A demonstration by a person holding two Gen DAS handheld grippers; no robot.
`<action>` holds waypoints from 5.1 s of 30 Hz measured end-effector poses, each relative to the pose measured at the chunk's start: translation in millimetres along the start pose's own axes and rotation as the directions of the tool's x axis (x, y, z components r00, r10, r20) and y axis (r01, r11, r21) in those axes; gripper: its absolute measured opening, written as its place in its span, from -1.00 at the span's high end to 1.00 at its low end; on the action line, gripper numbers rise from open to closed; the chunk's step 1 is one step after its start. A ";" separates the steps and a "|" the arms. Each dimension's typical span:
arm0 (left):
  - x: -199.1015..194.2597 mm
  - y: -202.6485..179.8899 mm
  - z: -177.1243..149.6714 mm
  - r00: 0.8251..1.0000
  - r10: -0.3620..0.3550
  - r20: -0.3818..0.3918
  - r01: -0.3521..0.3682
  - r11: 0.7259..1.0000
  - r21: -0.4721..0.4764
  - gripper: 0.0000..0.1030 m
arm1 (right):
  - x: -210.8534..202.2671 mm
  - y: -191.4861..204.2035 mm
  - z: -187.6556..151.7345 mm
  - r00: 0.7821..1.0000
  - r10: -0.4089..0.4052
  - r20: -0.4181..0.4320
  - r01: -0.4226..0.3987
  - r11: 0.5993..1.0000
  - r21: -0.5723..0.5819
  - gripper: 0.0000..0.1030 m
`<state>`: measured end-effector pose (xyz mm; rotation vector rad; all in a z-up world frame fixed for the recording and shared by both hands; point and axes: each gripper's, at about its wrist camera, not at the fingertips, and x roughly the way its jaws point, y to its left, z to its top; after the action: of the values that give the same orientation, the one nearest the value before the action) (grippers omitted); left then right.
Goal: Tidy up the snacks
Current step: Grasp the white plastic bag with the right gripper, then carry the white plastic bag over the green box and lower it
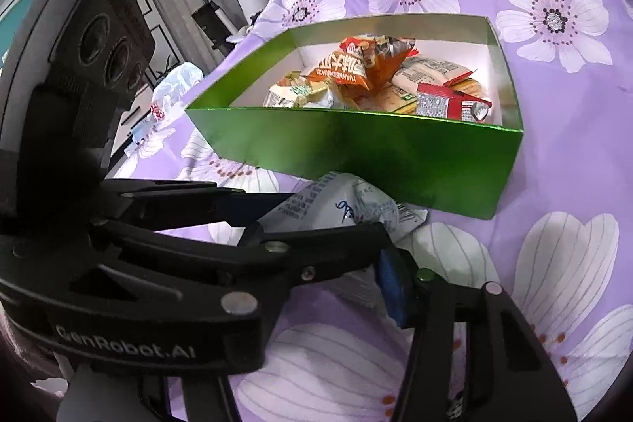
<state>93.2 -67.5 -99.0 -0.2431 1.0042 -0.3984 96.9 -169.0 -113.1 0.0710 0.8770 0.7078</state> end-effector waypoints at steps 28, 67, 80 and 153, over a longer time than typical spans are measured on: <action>-99.3 -35.2 18.9 0.973 -0.025 0.231 -0.005 0.992 0.130 0.05 | -77.6 56.7 36.1 0.975 -0.056 0.215 0.080 0.991 -0.108 -0.01; -86.1 0.6 90.1 0.954 -0.014 0.299 -0.034 0.987 0.154 0.05 | -42.1 45.3 107.4 0.963 -0.070 0.259 0.118 0.977 -0.175 -0.02; -68.4 11.2 91.1 0.961 -0.009 0.277 -0.030 0.990 0.136 0.05 | -24.4 36.8 110.3 0.971 -0.071 0.228 0.110 0.980 -0.163 -0.02; -20.2 39.0 99.4 0.995 -0.005 0.104 0.000 0.999 0.046 0.05 | 18.5 12.8 108.5 0.995 -0.088 0.050 0.093 0.989 -0.116 -0.05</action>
<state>176.9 -22.1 -46.6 -0.2211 0.8917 -0.4068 176.6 -124.0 -50.6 -0.0578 0.7892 0.6690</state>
